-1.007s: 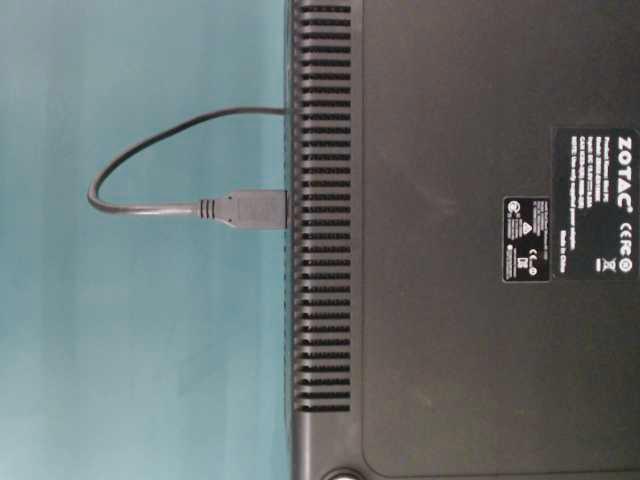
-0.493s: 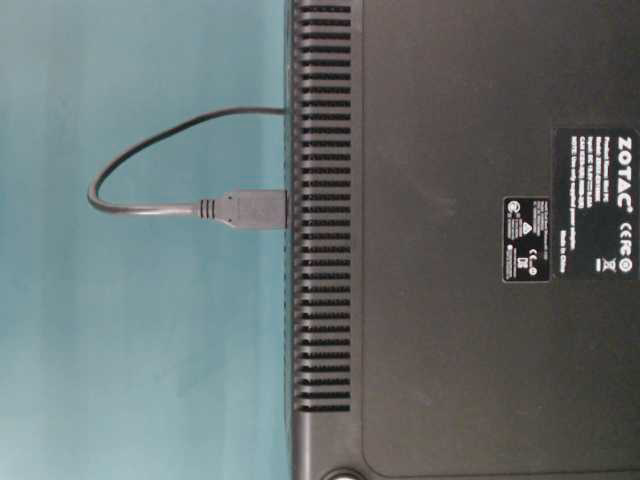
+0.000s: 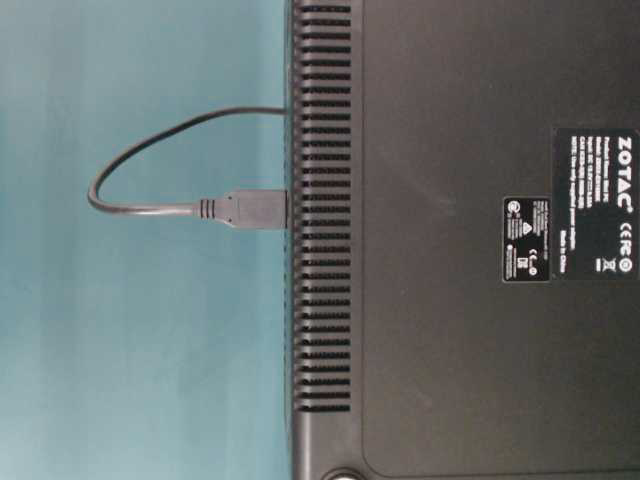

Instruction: Insert the USB into the PC box with both arms.

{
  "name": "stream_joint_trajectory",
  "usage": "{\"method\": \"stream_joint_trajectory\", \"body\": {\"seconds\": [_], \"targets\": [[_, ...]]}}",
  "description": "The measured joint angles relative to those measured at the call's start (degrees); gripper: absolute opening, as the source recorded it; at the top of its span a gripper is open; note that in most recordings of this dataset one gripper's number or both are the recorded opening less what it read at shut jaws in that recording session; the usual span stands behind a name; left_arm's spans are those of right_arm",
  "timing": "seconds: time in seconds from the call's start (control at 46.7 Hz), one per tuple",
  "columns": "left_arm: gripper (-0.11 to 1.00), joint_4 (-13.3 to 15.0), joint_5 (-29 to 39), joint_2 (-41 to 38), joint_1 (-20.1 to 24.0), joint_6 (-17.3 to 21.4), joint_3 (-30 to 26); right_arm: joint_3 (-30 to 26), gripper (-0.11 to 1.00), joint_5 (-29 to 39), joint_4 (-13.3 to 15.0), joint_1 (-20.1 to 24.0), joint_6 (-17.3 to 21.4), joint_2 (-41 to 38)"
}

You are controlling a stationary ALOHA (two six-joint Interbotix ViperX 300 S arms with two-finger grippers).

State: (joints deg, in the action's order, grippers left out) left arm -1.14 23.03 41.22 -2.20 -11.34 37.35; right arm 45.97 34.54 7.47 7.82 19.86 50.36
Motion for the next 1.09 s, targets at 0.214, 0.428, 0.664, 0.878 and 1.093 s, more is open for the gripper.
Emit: {"method": "stream_joint_trajectory", "body": {"seconds": [0.214,0.428,0.664,0.878,1.093], "targets": [[0.00,0.00,2.90,-0.18,0.00,-9.05,-1.14,0.53,0.59,-0.35,-0.26,0.00,0.00,0.18],[0.00,0.00,1.41,0.00,0.97,-14.15,-1.14,0.79,0.59,-1.14,-0.26,0.00,0.00,0.53],[0.25,0.00,-6.33,-0.53,0.97,-13.80,1.49,0.88,0.59,-1.23,-0.26,0.00,1.49,0.70],[0.83,-0.35,-15.73,-0.26,-0.26,1.67,4.92,1.14,0.59,-1.32,-0.26,0.00,3.16,1.32],[0.67,-0.18,-12.48,0.62,-3.60,22.41,5.89,1.93,0.59,-1.32,-0.26,0.00,3.16,2.29]]}}
